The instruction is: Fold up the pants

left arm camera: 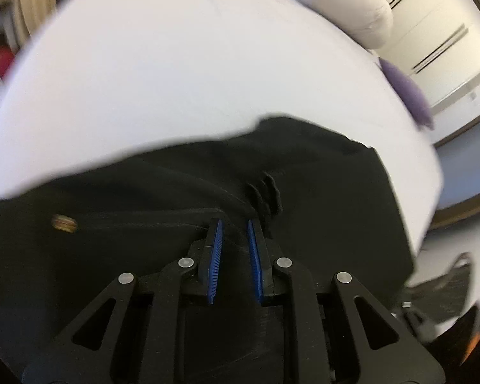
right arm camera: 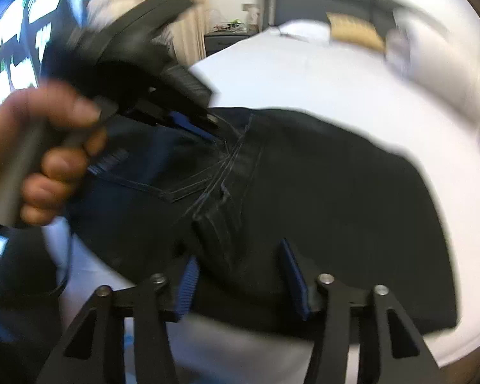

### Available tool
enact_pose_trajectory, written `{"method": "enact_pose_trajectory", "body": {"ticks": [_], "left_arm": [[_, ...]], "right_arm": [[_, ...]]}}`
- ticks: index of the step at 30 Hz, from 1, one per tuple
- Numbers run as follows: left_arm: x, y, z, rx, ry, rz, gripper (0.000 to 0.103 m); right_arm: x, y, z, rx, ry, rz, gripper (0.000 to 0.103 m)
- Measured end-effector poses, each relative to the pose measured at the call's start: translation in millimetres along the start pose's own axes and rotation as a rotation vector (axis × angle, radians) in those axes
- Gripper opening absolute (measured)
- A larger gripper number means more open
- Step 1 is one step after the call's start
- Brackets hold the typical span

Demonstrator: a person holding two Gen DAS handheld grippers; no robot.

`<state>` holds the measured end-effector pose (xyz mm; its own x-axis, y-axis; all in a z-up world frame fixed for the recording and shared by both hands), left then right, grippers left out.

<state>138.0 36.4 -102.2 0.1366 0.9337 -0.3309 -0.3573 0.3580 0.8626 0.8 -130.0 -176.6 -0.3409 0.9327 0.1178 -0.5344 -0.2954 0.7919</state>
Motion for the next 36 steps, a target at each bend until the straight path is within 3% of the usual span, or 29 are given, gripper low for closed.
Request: {"method": "enact_pose_trajectory", "body": {"ticks": [3, 5, 9, 11, 14, 17, 23, 25, 27, 36], "left_arm": [[-24, 19, 4, -0.079, -0.116, 0.080, 0.016], [-47, 20, -2, -0.092, -0.189, 0.090, 0.016], [-88, -6, -27, -0.024, -0.322, 0.082, 0.016], [-95, -31, -41, 0.040, -0.351, 0.115, 0.016], [-95, -36, -51, 0.010, -0.383, 0.136, 0.016], [-99, -35, -52, 0.029, -0.402, 0.143, 0.016], [-103, -32, -63, 0.008, -0.420, 0.165, 0.016], [-103, -28, -65, 0.009, -0.420, 0.171, 0.016], [-108, -28, -67, 0.010, -0.416, 0.166, 0.016], [-101, -30, -63, 0.002, -0.390, 0.146, 0.016]], "right_arm": [[-30, 33, -3, -0.014, -0.171, 0.176, 0.054], [-66, 52, 2, -0.031, -0.308, 0.286, 0.053], [-135, 74, 21, -0.069, -0.462, 0.383, 0.050], [-154, 69, 33, -0.033, -0.465, 0.411, 0.050], [-187, 40, 47, -0.002, -0.538, 0.471, 0.050], [-217, -1, 55, 0.047, -0.630, 0.522, 0.050], [-246, -61, 64, 0.110, -0.695, 0.536, 0.044], [-242, -71, 53, 0.150, -0.689, 0.512, 0.023], [-249, -70, 43, 0.165, -0.695, 0.508, 0.019], [-223, -19, -7, 0.194, -0.639, 0.511, 0.019]]}}
Point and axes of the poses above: each gripper's, at about its wrist camera, not at the fingertips, and y roughly against the way its jaws point, x to its left, z to its top, the point moved 6 cm from there along -y, roughly the way its jaws point, and after that the axes turned 1 degree about -x, right-handed, at the moved point
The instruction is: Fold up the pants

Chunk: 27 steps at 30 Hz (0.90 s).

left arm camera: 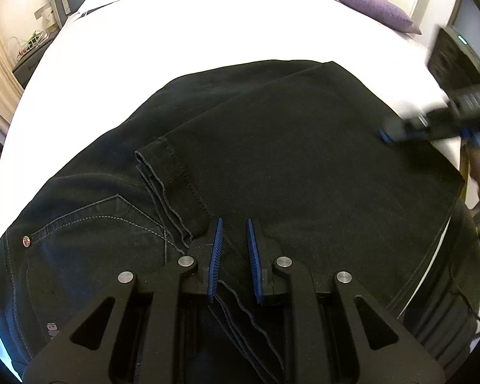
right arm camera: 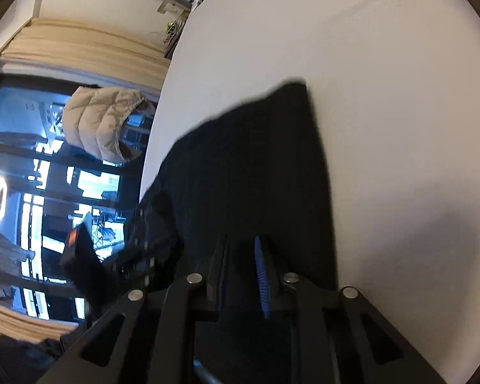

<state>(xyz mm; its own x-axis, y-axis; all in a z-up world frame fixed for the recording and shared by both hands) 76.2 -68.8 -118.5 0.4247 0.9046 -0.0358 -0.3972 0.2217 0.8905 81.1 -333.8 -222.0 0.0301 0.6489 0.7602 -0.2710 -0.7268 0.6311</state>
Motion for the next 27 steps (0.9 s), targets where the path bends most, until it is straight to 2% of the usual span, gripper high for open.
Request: {"method": "enact_pose_trajectory", "body": {"ticks": [7, 10, 14, 15, 16, 18, 21, 23, 26, 27], "left_arm": [[8, -9, -1, -0.007, 0.015, -0.012, 0.016], [11, -8, -1, -0.011, 0.016, -0.013, 0.016], [15, -8, -2, -0.018, 0.026, -0.024, 0.016], [16, -7, -2, -0.021, 0.027, -0.026, 0.016], [17, -7, -3, -0.025, 0.027, -0.026, 0.016], [18, -6, -3, -0.032, 0.028, -0.029, 0.016], [22, -2, -4, -0.045, 0.045, -0.044, 0.016], [27, 6, -6, -0.054, 0.084, -0.080, 0.016], [42, 31, -14, -0.074, 0.195, -0.194, 0.016], [47, 43, -18, -0.094, 0.215, -0.218, 0.016]], "right_arm": [[13, 17, -52, -0.008, 0.006, -0.027, 0.019], [5, 18, -66, -0.002, -0.016, -0.015, 0.019], [5, 11, -65, -0.024, -0.023, -0.019, 0.013], [3, 10, -65, -0.030, -0.019, -0.027, 0.001], [-5, 8, -64, -0.043, -0.033, -0.041, 0.000], [-14, 9, -64, -0.067, -0.100, 0.012, 0.000], [-14, 11, -66, -0.114, -0.110, 0.018, 0.000], [-10, 12, -67, -0.146, -0.089, -0.009, 0.000], [5, 14, -68, -0.199, -0.040, -0.088, 0.000], [12, 14, -69, -0.214, -0.010, -0.122, 0.010]]}}
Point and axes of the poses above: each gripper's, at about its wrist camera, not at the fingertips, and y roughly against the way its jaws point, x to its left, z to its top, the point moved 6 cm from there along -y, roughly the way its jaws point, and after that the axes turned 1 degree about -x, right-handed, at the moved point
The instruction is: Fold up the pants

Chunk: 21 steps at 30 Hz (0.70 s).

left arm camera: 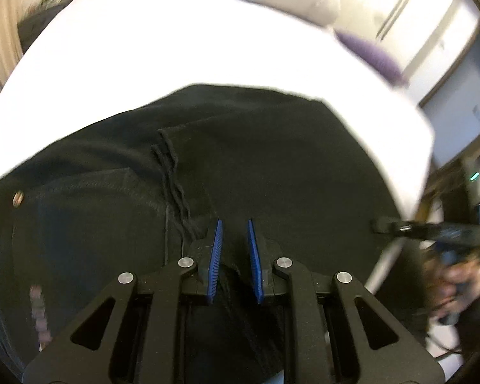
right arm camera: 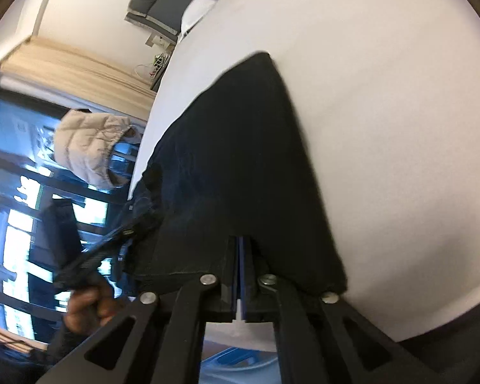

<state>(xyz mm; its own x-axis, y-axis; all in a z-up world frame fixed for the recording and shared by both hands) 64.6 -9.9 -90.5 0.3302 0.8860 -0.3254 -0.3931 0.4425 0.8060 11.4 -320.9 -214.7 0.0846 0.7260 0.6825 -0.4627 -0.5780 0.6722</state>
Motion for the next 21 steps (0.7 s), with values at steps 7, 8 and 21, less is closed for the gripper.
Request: {"method": "enact_pose_trajectory", "body": {"ticks": [7, 8, 21], "left_arm": [[74, 111, -43, -0.199, 0.275, -0.063, 0.041], [92, 129, -53, -0.244, 0.339, -0.054, 0.078], [225, 187, -168, -0.439, 0.942, -0.176, 0.101]], "right_arm": [[79, 5, 6, -0.120, 0.119, 0.019, 0.082], [93, 3, 8, -0.121, 0.122, 0.055, 0.082], [185, -47, 35, -0.062, 0.027, 0.413, 0.079]]}}
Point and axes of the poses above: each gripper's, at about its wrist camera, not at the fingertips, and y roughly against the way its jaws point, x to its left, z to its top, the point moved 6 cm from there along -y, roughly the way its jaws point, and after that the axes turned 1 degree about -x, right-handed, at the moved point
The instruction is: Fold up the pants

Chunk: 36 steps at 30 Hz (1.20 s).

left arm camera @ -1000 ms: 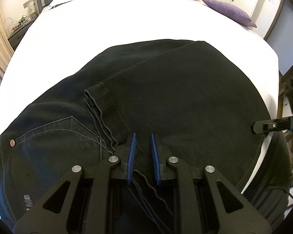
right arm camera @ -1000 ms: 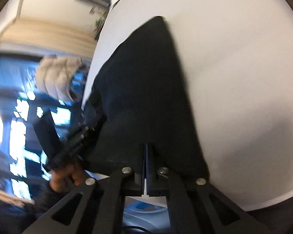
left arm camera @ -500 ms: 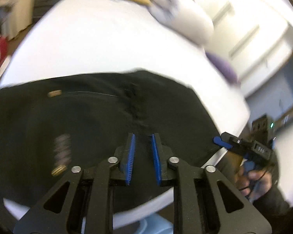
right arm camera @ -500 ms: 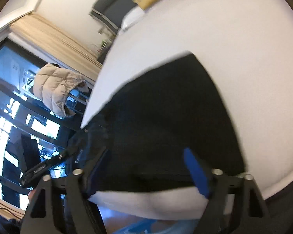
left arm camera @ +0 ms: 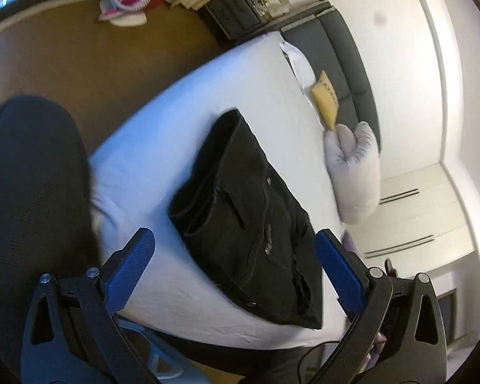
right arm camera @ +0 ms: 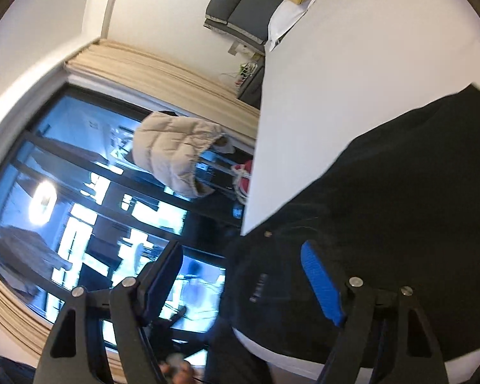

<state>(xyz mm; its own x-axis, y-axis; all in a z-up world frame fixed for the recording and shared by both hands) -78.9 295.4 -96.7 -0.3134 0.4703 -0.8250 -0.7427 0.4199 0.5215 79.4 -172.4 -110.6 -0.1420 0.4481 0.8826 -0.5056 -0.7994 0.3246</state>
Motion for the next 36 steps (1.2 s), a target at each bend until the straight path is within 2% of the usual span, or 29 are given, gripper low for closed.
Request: {"method": "enact_pose_trajectory", "body": {"ticks": [5, 11, 16, 22, 24, 25, 26, 27, 29, 33, 36], "left_arm": [[24, -27, -11, 0.070, 0.083, -0.020, 0.100], [34, -39, -13, 0.052, 0.095, -0.033, 0.100], [21, -57, -5, 0.035, 0.116, -0.062, 0.099], [16, -69, 1, 0.041, 0.140, -0.096, 0.081], [17, -75, 4, 0.043, 0.177, -0.100, 0.065], [18, -77, 5, 0.046, 0.190, -0.101, 0.061], [19, -78, 6, 0.050, 0.198, -0.103, 0.051], [18, -81, 6, 0.057, 0.197, -0.102, 0.041], [15, -87, 5, 0.077, 0.172, -0.093, 0.030], [-9, -93, 5, 0.072, 0.044, -0.066, 0.022], [-28, -95, 9, 0.065, -0.016, -0.062, 0.020]], "right_arm": [[4, -15, -3, 0.009, -0.020, 0.004, 0.079], [-4, -14, -4, 0.013, -0.051, -0.004, 0.075], [-4, -18, -4, 0.026, -0.061, 0.009, 0.075], [-5, -17, -4, 0.026, -0.068, 0.021, 0.074], [-6, -18, -5, 0.031, -0.068, 0.018, 0.074], [-6, -18, -5, 0.036, -0.066, 0.014, 0.074], [-7, -19, -5, 0.043, -0.064, 0.004, 0.074], [-9, -20, -5, 0.051, -0.063, -0.008, 0.074], [-14, -24, -4, 0.077, -0.062, -0.046, 0.074], [-26, -42, -1, 0.183, -0.061, -0.110, 0.074], [-32, -63, 0, 0.273, -0.039, -0.139, 0.074]]}}
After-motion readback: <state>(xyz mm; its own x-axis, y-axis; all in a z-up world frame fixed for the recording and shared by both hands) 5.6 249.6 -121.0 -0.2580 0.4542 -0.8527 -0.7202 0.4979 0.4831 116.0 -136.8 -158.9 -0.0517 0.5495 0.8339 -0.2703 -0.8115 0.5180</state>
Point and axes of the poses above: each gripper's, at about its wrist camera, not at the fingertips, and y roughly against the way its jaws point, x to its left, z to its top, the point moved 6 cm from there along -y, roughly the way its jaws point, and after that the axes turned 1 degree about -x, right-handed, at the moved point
